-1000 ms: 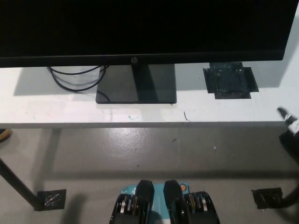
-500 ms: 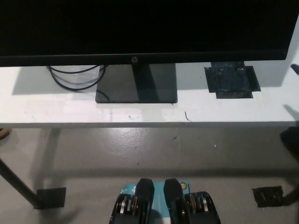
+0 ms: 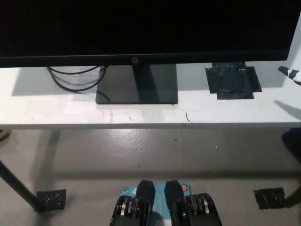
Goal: The monitor is placed at the center of the table and the robot uses both its hand to grab the left and right sides of the monitor to tilt the angle of the monitor downwards
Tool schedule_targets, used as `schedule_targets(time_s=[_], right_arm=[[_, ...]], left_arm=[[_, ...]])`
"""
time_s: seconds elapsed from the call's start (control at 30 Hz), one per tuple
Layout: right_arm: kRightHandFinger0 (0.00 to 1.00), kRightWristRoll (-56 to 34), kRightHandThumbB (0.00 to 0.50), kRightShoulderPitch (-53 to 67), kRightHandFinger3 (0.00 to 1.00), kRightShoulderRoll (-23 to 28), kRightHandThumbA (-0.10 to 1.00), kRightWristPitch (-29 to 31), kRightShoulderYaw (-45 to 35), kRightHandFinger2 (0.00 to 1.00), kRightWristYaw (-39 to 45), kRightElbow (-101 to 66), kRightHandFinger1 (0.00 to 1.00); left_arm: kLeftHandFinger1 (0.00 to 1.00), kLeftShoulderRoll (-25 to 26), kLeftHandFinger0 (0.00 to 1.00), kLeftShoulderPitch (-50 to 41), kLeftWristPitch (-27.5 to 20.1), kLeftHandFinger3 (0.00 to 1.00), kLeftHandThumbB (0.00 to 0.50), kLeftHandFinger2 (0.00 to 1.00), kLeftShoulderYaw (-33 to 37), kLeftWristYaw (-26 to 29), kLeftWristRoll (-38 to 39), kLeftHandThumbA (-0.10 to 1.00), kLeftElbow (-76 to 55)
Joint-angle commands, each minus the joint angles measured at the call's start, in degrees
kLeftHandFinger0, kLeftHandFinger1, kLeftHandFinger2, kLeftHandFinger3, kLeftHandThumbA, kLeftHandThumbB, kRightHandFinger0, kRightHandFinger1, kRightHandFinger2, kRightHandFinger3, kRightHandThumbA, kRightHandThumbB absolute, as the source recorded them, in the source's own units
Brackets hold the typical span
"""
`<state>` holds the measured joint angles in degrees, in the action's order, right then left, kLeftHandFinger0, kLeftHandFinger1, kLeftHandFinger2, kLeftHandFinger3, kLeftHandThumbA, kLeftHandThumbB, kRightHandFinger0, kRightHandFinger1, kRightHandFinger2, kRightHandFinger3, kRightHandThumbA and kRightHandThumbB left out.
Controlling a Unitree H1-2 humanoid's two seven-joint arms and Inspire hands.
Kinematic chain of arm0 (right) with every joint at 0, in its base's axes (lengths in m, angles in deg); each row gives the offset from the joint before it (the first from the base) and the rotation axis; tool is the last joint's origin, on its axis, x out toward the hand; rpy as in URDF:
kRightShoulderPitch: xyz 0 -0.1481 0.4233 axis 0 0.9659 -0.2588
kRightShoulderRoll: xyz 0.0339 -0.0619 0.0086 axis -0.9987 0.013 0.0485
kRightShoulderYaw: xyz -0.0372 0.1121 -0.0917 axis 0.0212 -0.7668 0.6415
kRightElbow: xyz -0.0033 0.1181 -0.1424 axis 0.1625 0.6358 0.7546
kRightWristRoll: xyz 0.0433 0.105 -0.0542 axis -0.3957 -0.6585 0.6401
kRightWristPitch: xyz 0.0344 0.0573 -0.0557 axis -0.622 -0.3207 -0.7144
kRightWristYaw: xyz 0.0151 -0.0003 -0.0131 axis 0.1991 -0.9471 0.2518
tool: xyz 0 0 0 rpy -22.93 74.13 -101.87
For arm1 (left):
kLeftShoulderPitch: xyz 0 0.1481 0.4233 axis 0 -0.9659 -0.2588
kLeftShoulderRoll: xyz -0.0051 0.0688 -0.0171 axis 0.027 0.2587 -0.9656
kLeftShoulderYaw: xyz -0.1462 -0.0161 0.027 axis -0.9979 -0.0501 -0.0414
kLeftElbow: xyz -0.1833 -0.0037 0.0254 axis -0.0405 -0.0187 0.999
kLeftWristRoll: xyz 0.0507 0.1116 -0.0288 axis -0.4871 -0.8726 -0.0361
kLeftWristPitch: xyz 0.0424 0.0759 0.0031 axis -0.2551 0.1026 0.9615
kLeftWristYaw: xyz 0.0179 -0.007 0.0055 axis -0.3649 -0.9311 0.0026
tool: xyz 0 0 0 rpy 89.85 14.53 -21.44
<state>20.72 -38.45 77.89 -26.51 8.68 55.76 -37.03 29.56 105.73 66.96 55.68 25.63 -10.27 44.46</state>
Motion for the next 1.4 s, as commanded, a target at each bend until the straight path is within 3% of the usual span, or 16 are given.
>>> schedule_targets(time_s=[0.0, 0.07, 0.2, 0.23, 0.47, 0.53, 0.6, 0.87, 0.97, 1.0, 1.07, 1.13, 1.17, 1.23, 1.27, 1.37], right_arm=[[1.00, -17.28, 0.450, -14.27, 1.00, 4.86, 1.00, -11.13, -3.98, 1.00, 24.22, 4.26, 1.00], [1.00, -16.41, 0.454, -17.64, 1.00, 3.97, 1.00, -13.41, -4.05, 1.00, 25.03, 8.99, 1.00], [1.00, -16.19, 0.457, -18.25, 1.00, 3.83, 1.00, -13.43, -4.50, 1.00, 26.08, 10.32, 1.00], [1.00, -15.62, 0.456, -21.06, 1.00, 3.23, 1.00, -13.64, -4.71, 1.00, 27.78, 16.00, 1.00], [1.00, -14.96, 0.450, -26.08, 1.00, 2.69, 1.00, -15.30, -5.93, 1.00, 30.40, 22.11, 1.00], [1.00, -14.51, 0.468, -27.52, 1.00, 2.47, 0.99, -16.16, -6.33, 1.00, 31.11, 23.46, 1.00], [1.00, -13.34, 0.473, -29.90, 1.00, 2.39, 0.96, -15.77, -6.13, 1.00, 32.72, 26.62, 1.00], [1.00, -9.11, 0.493, -33.17, 1.00, 2.83, 0.92, -15.68, -4.00, 1.00, 35.87, 28.32, 1.00], [1.00, -7.01, 0.487, -34.50, 1.00, 3.57, 0.94, -15.27, -2.19, 1.00, 37.82, 28.92, 1.00], [1.00, -3.33, 0.406, -36.06, 1.00, 4.64, 0.98, -14.75, 1.45, 1.00, 39.79, 28.73, 1.00], [1.00, -3.44, 0.399, -36.15, 1.00, 4.71, 0.99, -14.66, 1.74, 1.00, 39.85, 28.90, 1.00], [1.00, -2.42, 0.424, -37.46, 1.00, 5.27, 0.85, -16.02, 3.72, 1.00, 42.84, 28.82, 1.00], [1.00, -1.54, 0.464, -38.15, 1.00, 5.28, 0.84, -16.34, 4.64, 1.00, 43.30, 29.57, 1.00], [1.00, -1.47, 0.467, -38.35, 1.00, 5.33, 0.84, -16.31, 4.93, 1.00, 43.49, 29.88, 1.00], [1.00, 1.27, 0.500, -39.91, 1.00, 4.98, 0.81, -17.80, 7.95, 1.00, 45.19, 31.19, 1.00], [1.00, 1.51, 0.500, -40.59, 1.00, 4.69, 0.78, -19.03, 8.73, 1.00, 45.93, 32.30, 1.00]], left_arm=[[1.00, 9.83, 1.00, 12.15, 8.47, 1.00, 0.348, 1.00, 0.97, -7.08, 4.15, 1.00, 6.48], [1.00, 9.76, 1.00, 19.29, 12.75, 1.00, 0.243, 1.00, 1.90, -9.70, 6.71, 1.00, 15.44], [1.00, 9.75, 1.00, 20.42, 12.94, 1.00, 0.237, 1.00, 2.05, -10.21, 6.54, 1.00, 17.09], [1.00, 10.16, 1.00, 25.57, 12.77, 1.00, 0.184, 1.00, 3.33, -11.88, 5.92, 1.00, 24.02], [1.00, 10.83, 1.00, 31.76, 9.43, 1.00, 0.219, 1.00, 6.41, -14.30, 3.68, 1.00, 31.23], [1.00, 10.69, 1.00, 33.18, 7.79, 1.00, 0.190, 1.00, 7.22, -15.02, 3.24, 1.00, 32.90], [1.00, 10.35, 1.00, 34.83, 4.61, 1.00, 0.239, 1.00, 8.97, -15.77, 1.83, 1.00, 35.81], [1.00, 9.98, 1.00, 38.63, 3.31, 1.00, 0.281, 1.00, 14.32, -17.42, -1.22, 1.00, 38.74], [1.00, 10.18, 1.00, 39.55, 4.36, 1.00, 0.328, 1.00, 16.96, -17.31, -2.82, 1.00, 38.22], [1.00, 10.23, 1.00, 40.03, 1.98, 1.00, 0.353, 1.00, 17.60, -19.34, -2.36, 1.00, 37.88], [1.00, 10.32, 1.00, 40.10, 1.85, 1.00, 0.356, 1.00, 17.92, -19.32, -2.18, 1.00, 38.03], [1.00, 10.18, 1.00, 41.76, 0.63, 1.00, 0.406, 1.00, 19.82, -19.87, -4.01, 1.00, 38.53], [1.00, 10.00, 1.00, 41.96, 1.46, 1.00, 0.383, 1.00, 20.39, -19.91, -4.47, 1.00, 37.85], [1.00, 10.05, 1.00, 42.09, 1.40, 1.00, 0.383, 1.00, 20.76, -19.87, -4.38, 1.00, 37.97], [1.00, 9.59, 1.00, 41.32, 1.86, 1.00, 0.343, 1.00, 22.20, -19.23, -6.43, 1.00, 33.75], [1.00, 9.30, 1.00, 41.40, 2.17, 1.00, 0.311, 1.00, 22.61, -19.48, -6.64, 1.00, 32.94]])
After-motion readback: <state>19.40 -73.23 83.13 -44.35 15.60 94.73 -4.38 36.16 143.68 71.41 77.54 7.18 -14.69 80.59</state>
